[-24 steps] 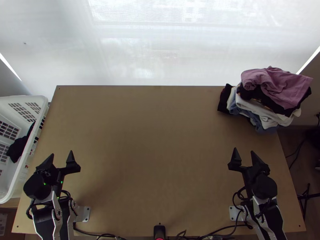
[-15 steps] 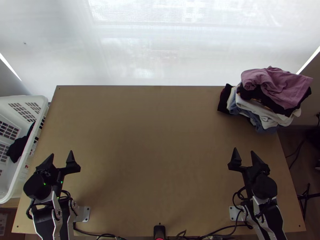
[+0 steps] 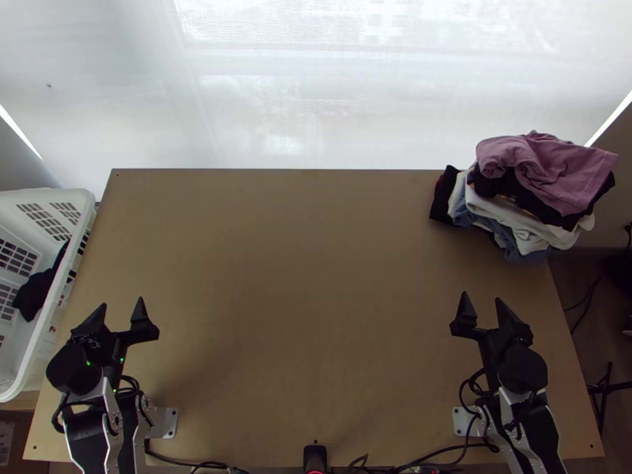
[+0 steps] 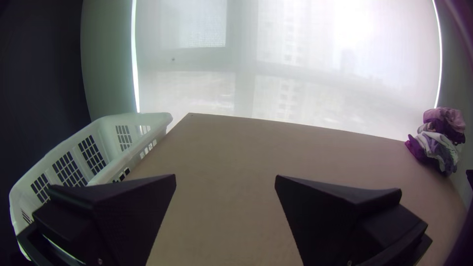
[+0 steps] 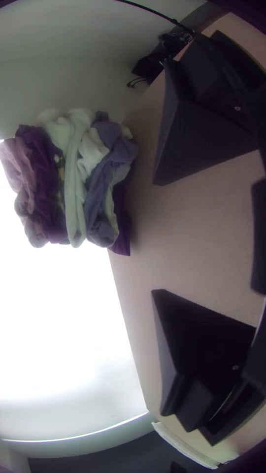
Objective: Fold the t-shirt
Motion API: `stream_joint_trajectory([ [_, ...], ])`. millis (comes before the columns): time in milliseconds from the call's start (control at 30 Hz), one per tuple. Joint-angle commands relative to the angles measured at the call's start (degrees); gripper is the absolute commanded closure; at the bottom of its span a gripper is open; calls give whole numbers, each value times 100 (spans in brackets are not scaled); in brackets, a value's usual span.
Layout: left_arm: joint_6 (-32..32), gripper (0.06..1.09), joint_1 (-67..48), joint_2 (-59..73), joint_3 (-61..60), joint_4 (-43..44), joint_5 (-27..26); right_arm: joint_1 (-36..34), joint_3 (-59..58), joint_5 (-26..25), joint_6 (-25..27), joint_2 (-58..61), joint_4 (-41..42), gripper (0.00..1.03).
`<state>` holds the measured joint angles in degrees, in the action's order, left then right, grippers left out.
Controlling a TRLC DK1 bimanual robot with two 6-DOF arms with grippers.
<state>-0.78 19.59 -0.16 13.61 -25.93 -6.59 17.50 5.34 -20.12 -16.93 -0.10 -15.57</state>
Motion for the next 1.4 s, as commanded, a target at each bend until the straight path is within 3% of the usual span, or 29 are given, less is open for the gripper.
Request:
stream_joint_trajectory([
  [0,-2,10,0,-1,2,1,0,8,2,-1,-12,1,2,5],
  [633,-2,10,0,8,2,1,0,184,11,-1,-127,-8,-25,5],
  [733,-2,10,0,-1,2,1,0,298,19,-53,260,-8,160,5],
  [867,-2,10,0,8,2,1,0,544,28,-71,1394,-8,582,5],
  [1000,-2,10,0,-1,2,1,0,448,46,-423,2405,1,1135,5],
  [1267,7,10,0,-1,2,1,-9,421,837,-528,2449,590,749,5],
  [1367,-2,10,-70,-10,81,-500,0,404,1276,-546,2449,1135,555,5],
])
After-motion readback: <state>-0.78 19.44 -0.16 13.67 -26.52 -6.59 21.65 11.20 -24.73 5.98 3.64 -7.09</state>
